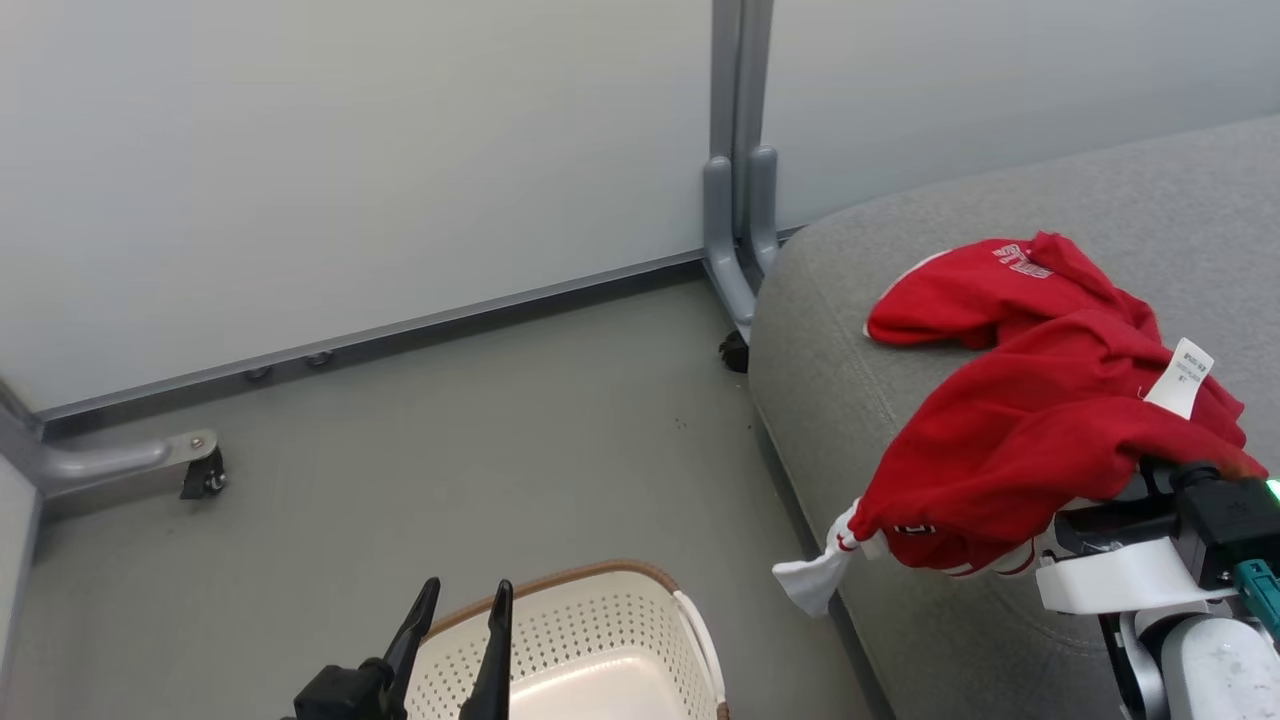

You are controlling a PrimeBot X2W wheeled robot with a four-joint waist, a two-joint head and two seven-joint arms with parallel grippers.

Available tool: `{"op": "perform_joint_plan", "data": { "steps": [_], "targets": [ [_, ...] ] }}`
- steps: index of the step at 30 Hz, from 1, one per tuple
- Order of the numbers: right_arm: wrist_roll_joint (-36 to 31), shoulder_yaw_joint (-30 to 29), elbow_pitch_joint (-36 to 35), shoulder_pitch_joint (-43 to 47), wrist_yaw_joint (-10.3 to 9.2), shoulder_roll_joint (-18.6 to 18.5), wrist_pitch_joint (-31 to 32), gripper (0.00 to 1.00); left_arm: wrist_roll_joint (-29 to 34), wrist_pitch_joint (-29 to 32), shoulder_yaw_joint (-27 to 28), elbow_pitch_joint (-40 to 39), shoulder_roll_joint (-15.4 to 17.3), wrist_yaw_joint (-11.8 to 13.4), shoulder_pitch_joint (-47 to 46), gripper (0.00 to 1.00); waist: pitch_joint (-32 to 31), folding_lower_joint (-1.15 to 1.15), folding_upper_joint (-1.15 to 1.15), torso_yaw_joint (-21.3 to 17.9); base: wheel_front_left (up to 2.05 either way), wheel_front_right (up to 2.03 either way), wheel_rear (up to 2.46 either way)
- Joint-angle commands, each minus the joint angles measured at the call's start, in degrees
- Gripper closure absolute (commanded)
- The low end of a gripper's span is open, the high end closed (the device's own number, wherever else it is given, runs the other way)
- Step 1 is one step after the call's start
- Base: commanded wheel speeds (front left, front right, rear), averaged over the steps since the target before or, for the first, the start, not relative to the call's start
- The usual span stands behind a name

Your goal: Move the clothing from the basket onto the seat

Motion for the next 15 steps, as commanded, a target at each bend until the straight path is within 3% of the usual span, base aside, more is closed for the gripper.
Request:
{"op": "perform_joint_plan", "data": {
  "steps": [1, 8, 15],
  "targets": [
    [-0.3, 0.1, -0.3, 0.1, -0.06, -0.5, -0.2, 1.00, -0.5, 0.0, -0.1, -0.2, 0.1, -0.3, -0.5, 0.00, 0.6, 0.00, 0.00, -6.3, 0.00, 0.00, 0.00],
    [-0.3, -0.6, -0.6, -0.8, -0.06, -1.7, -0.2, 1.00, -1.8, 0.0, -0.8, -0.7, 0.1, -0.2, -1.9, 0.00, 1.6, 0.00, 0.00, -13.4, 0.00, 0.00, 0.00],
    [-0.3, -4.1, -2.7, -0.6, -0.06, -0.8, -0.1, 1.00, -1.2, 0.0, -3.9, 0.5, 0.2, -0.2, -5.6, 0.00, 4.4, 0.00, 0.00, -15.8, 0.00, 0.00, 0.00]
  ]
}}
